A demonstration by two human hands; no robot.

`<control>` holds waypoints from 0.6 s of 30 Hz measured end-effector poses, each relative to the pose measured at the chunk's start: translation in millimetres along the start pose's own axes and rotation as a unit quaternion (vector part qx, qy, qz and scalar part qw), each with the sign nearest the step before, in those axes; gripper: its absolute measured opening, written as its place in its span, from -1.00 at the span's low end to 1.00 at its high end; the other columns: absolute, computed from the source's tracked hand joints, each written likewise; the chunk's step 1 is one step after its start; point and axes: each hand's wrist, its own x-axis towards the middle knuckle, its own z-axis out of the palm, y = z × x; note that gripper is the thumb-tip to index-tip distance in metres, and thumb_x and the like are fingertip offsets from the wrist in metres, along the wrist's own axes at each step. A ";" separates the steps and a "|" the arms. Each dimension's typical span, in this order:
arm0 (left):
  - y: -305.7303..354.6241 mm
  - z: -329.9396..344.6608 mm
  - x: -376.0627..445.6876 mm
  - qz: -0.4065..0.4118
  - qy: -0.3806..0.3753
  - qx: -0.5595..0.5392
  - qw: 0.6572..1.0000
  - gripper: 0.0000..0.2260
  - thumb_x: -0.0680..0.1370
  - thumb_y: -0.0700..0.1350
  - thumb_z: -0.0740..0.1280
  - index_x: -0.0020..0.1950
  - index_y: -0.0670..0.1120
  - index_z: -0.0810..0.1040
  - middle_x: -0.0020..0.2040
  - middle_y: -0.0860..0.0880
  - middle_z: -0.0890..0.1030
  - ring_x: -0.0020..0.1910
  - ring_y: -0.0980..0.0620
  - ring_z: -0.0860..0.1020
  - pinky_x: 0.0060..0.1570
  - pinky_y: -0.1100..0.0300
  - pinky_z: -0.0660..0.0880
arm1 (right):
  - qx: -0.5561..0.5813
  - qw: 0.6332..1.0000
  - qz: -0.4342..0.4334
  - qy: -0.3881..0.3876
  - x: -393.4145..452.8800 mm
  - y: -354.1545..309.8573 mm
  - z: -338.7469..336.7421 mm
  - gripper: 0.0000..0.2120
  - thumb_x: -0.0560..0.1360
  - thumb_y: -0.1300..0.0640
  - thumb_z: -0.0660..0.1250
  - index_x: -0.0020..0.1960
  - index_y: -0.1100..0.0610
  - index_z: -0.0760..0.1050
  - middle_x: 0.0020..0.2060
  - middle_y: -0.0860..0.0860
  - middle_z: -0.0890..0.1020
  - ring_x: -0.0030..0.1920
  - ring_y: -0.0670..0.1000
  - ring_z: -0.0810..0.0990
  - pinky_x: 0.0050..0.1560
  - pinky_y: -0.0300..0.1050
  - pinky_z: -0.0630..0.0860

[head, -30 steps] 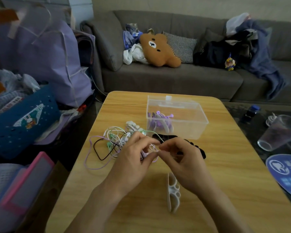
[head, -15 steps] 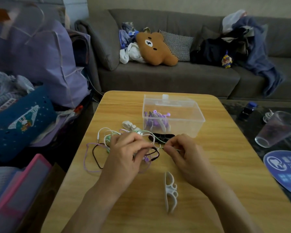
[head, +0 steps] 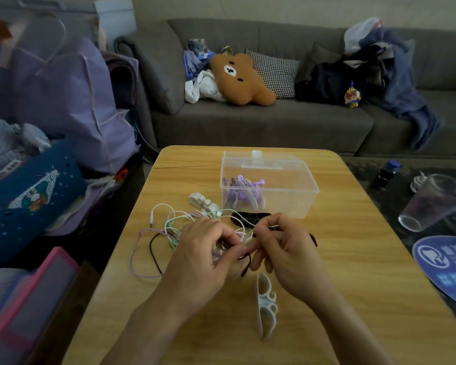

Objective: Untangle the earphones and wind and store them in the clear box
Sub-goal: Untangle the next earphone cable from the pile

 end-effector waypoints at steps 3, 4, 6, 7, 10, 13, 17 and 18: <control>-4.5 -3.3 1.0 -0.015 -0.009 -0.016 1.000 -0.84 0.53 0.18 0.30 -0.11 0.11 0.48 -0.06 0.21 0.54 0.07 0.16 0.50 0.12 0.12 0.41 | 0.071 0.993 0.028 0.095 3.5 -2.6 -6.8 -0.85 0.68 0.12 0.18 0.01 0.19 0.40 -0.25 0.10 0.72 -0.46 -0.01 0.59 -0.50 -0.20 0.38; -5.9 -5.0 0.6 -0.020 -0.012 -0.022 0.999 -0.85 0.54 0.18 0.29 -0.10 0.13 0.46 -0.04 0.19 0.56 0.09 0.12 0.52 0.12 0.06 0.44 | 0.104 0.986 0.037 0.128 3.9 -3.8 -11.0 -0.84 0.67 0.13 0.19 0.02 0.22 0.42 -0.22 0.09 0.72 -0.43 -0.03 0.60 -0.50 -0.22 0.40; -8.2 -9.0 -0.6 -0.033 -0.017 -0.035 0.999 -0.85 0.57 0.19 0.24 -0.09 0.15 0.44 -0.03 0.17 0.59 0.09 0.08 0.55 0.09 0.00 0.49 | 0.136 0.976 0.038 0.166 4.5 -6.2 -21.7 -0.82 0.66 0.12 0.20 0.05 0.22 0.48 -0.09 0.05 0.72 -0.24 -0.02 0.67 -0.38 -0.21 0.52; -7.6 -11.5 -0.2 -0.048 -0.014 -0.043 0.998 -0.86 0.58 0.17 0.24 -0.09 0.15 0.44 -0.06 0.16 0.59 0.04 0.08 0.57 0.03 0.02 0.51 | 0.149 0.973 0.036 0.174 4.8 -7.2 -27.7 -0.82 0.66 0.11 0.19 0.06 0.21 0.50 -0.02 0.02 0.71 -0.11 -0.02 0.70 -0.28 -0.18 0.57; -9.9 -22.2 3.7 -0.103 0.042 -0.062 0.992 -0.87 0.56 0.08 0.29 -0.13 0.08 0.46 -0.23 0.09 0.59 -0.24 0.07 0.58 -0.27 0.07 0.51 | 0.258 0.949 0.024 0.180 7.0 -12.9 -42.6 -0.78 0.69 0.12 0.12 0.10 0.19 0.50 0.07 0.05 0.70 0.10 0.05 0.69 -0.04 0.00 0.60; -16.3 -32.5 8.4 -0.150 0.096 -0.049 0.983 -0.86 0.58 -0.05 0.37 -0.15 0.02 0.47 -0.34 0.00 0.56 -0.40 0.05 0.53 -0.45 0.07 0.48 | 0.364 0.919 0.004 0.151 6.8 -20.4 -51.4 -0.76 0.71 0.14 0.06 0.04 0.18 0.47 0.10 0.20 0.68 0.16 0.22 0.67 0.14 0.18 0.58; -28.9 -35.8 10.5 -0.237 0.112 0.012 0.965 -0.77 0.53 -0.29 0.36 0.11 -0.07 0.42 -0.28 -0.06 0.54 -0.36 0.06 0.53 -0.42 0.30 0.44 | 0.402 0.907 -0.007 0.125 5.5 -21.2 -52.5 -0.75 0.70 0.12 0.05 -0.02 0.16 0.45 0.09 0.24 0.67 0.14 0.26 0.67 0.09 0.14 0.65; -31.6 -35.2 11.0 -0.259 0.129 0.017 0.957 -0.70 0.51 -0.32 0.36 0.18 -0.09 0.41 -0.21 -0.07 0.53 -0.30 0.05 0.53 -0.36 0.32 0.46 | 0.410 0.905 -0.007 0.117 5.3 -21.2 -51.0 -0.75 0.69 0.12 0.06 -0.02 0.16 0.46 0.06 0.23 0.68 0.12 0.25 0.68 0.03 0.10 0.66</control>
